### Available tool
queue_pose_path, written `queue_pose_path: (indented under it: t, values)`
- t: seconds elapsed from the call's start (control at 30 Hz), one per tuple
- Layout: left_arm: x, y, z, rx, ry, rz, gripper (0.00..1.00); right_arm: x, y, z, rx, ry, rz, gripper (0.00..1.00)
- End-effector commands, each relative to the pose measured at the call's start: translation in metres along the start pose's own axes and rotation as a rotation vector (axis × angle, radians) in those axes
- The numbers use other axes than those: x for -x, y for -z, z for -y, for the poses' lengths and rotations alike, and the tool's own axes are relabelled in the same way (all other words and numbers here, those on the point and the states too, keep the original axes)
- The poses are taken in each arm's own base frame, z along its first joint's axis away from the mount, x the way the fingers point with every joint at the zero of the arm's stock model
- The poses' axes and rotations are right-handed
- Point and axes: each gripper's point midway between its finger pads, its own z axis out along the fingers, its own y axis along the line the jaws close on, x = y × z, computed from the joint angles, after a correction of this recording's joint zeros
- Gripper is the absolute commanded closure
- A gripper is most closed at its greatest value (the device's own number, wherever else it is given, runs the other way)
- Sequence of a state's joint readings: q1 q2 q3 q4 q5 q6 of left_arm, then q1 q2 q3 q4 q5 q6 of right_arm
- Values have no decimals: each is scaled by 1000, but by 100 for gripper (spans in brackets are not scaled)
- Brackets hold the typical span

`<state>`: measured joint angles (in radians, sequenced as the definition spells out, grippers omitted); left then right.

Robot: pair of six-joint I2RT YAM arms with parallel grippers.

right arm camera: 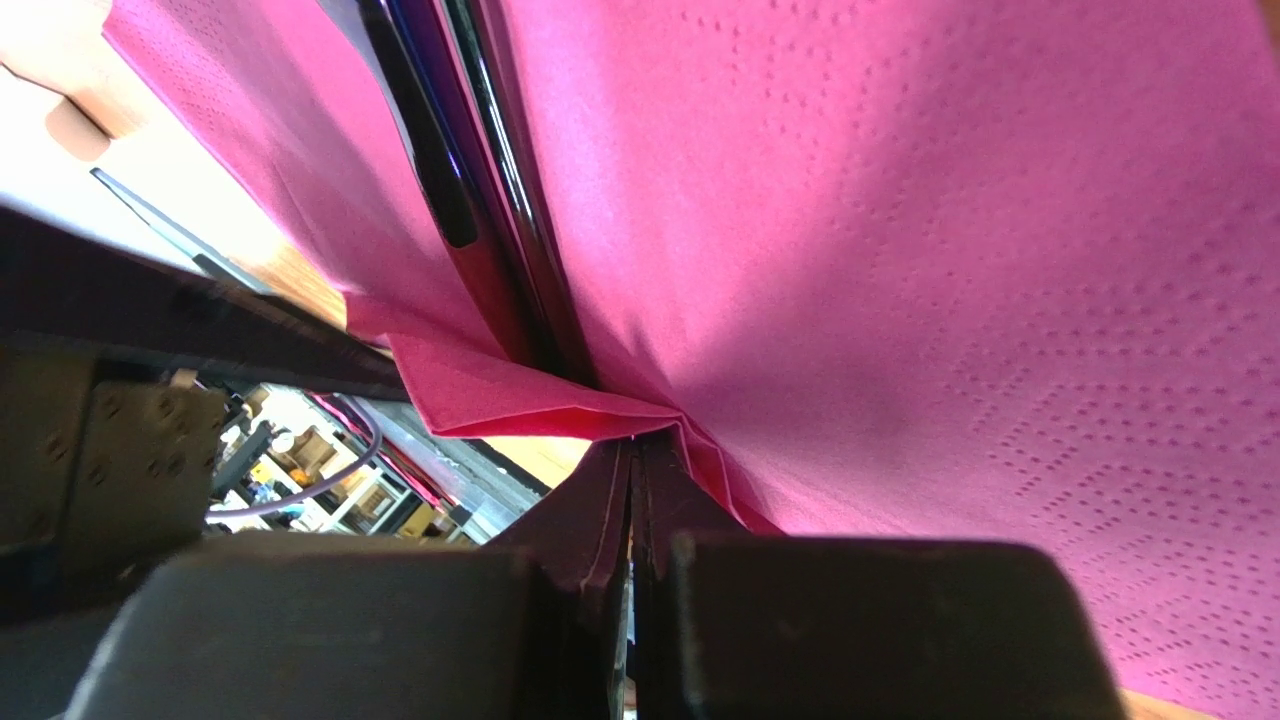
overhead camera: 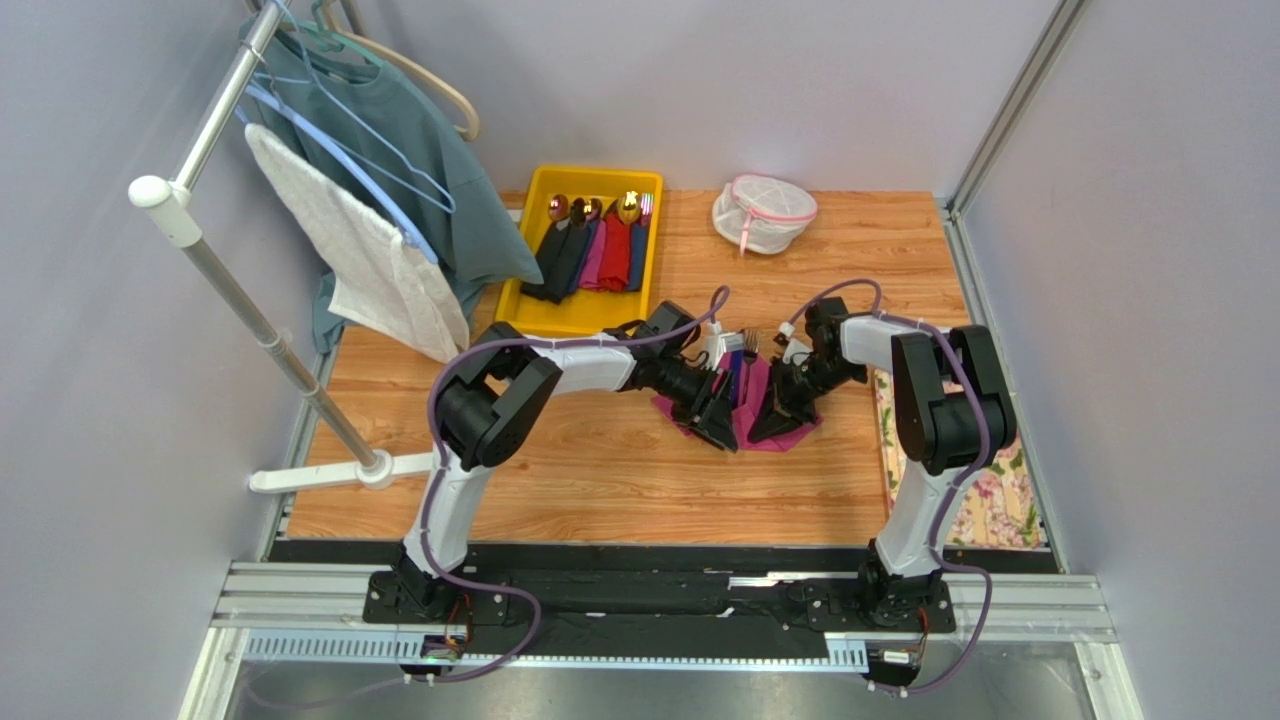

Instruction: Place the utensils on the paper napkin and roll it up

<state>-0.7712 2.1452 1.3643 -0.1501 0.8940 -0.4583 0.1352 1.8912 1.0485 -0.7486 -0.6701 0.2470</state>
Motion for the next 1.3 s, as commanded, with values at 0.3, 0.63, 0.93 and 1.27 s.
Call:
queue_pose_path:
  t: [0.3,0.63,0.93,1.27]
  values:
    - [13,12,-10,-48,95,57,47,22,0,11,-77,51,71,99]
    - [2,17,-27,44,122,33,48,24,1,9,-74,54,70,99]
    - [-2,16,-39,67,172,23,63,32,33,-31,30,153,153,84]
    - [-2,16,-44,67,190,26,73,4,53,-64,170,215,146,81]
